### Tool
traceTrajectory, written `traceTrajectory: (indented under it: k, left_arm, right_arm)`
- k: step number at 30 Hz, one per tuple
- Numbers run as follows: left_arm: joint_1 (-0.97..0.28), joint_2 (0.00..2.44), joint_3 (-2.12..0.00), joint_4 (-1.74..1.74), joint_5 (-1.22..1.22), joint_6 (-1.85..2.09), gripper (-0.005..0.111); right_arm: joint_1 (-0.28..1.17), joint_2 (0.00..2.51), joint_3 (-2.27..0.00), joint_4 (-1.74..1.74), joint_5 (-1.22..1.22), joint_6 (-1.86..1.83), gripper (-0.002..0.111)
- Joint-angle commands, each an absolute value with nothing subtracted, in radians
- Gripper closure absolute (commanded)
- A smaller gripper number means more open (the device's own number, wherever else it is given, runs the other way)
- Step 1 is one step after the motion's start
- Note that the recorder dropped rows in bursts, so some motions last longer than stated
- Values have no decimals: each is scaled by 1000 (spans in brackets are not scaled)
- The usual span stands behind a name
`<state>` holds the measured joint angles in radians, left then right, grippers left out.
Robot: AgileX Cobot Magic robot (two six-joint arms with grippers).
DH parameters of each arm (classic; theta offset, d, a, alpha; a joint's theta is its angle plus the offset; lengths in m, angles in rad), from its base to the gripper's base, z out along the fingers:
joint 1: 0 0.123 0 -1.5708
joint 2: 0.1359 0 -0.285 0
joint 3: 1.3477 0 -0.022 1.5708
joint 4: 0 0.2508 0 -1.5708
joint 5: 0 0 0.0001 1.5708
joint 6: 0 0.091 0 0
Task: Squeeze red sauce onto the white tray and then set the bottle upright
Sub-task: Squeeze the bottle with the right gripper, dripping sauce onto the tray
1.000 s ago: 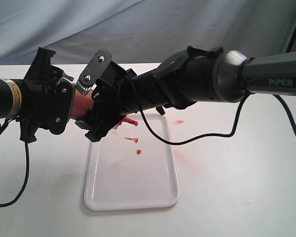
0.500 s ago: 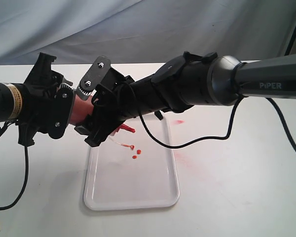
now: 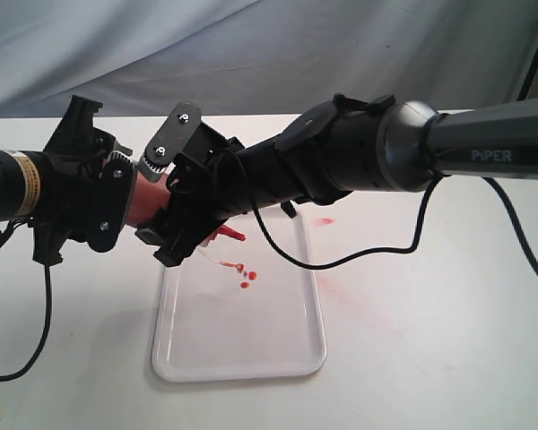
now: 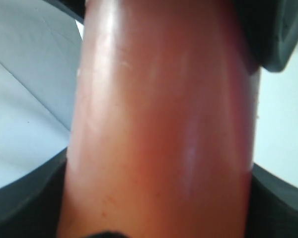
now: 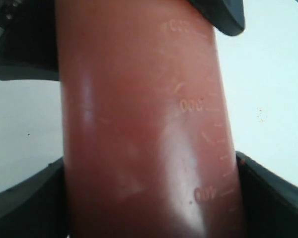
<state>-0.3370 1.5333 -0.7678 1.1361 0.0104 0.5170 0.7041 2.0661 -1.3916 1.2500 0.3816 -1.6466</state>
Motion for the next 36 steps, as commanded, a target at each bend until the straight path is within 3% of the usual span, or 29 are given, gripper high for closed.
traceTrajectory:
  k: [1,16,19,28,36]
  left_arm:
    - [-366,1512,-796,1106,-183,474,106]
    - [-366,1512,-796,1106,-183,476,106]
    - [-366,1512,-796,1106,-187,478,106]
    - [-366,1512,-796,1106,-187,502,106]
    - [-366,1512,-796,1106,-185,502,106]
  right_arm:
    - [738,2092,-1393,1240,449,-1640,108]
    - [738,2092,-1393,1264,449,-1640,107]
    - [738,2092,-1393,1264,449,-1640,97]
    - [738,2092,-1393,1264,449,-1640,52]
    - [738,2090,-1393,1264,449,-1640,43]
